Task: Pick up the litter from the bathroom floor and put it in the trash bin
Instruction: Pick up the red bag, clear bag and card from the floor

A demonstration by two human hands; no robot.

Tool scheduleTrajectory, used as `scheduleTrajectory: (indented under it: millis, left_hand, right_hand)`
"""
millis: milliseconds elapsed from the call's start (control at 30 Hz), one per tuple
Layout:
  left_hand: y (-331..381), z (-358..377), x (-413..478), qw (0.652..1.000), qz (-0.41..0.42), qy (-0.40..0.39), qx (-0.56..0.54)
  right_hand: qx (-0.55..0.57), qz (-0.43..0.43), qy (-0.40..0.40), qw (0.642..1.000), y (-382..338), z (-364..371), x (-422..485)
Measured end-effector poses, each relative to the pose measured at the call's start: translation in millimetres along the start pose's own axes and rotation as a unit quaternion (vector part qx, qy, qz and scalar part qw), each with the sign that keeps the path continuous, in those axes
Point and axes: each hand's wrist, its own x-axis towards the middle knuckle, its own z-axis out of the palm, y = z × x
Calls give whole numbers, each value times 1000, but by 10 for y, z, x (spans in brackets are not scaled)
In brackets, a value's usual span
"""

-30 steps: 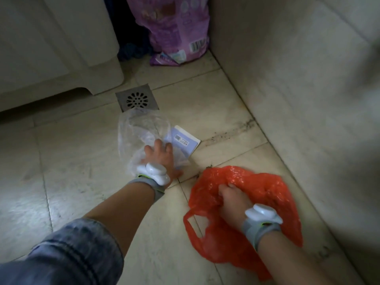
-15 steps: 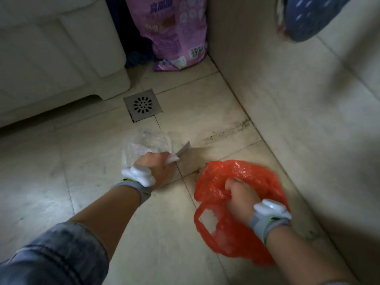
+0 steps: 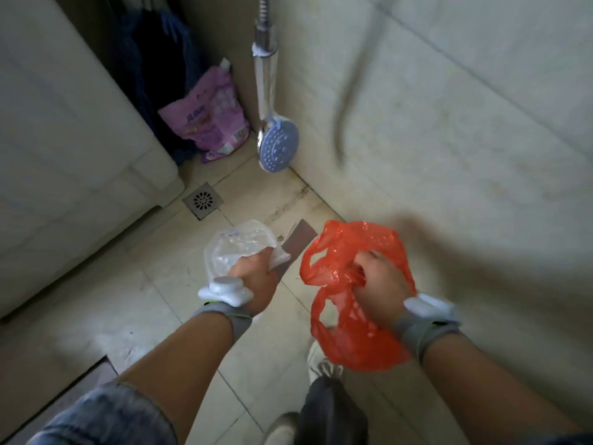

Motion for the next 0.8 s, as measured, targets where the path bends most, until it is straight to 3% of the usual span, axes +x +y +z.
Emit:
scheduleTrajectory:
  millis: [200, 367, 567, 800]
  left_hand:
    - [929, 94, -808, 995, 43, -85, 1]
    - [1757, 494, -1491, 989, 48, -121, -66]
    - [2617, 1246, -2531, 958, 97, -224, -153]
    - [3373, 2734, -4145, 929, 77, -325, -158]
  right_hand:
    - [41, 97, 111, 988, 294, -654, -1149]
    - [77, 203, 144, 966, 832, -967, -1935]
    - [170, 322, 236, 901, 1833, -1058, -3363]
    - [323, 430, 320, 780, 3143, -848, -5369]
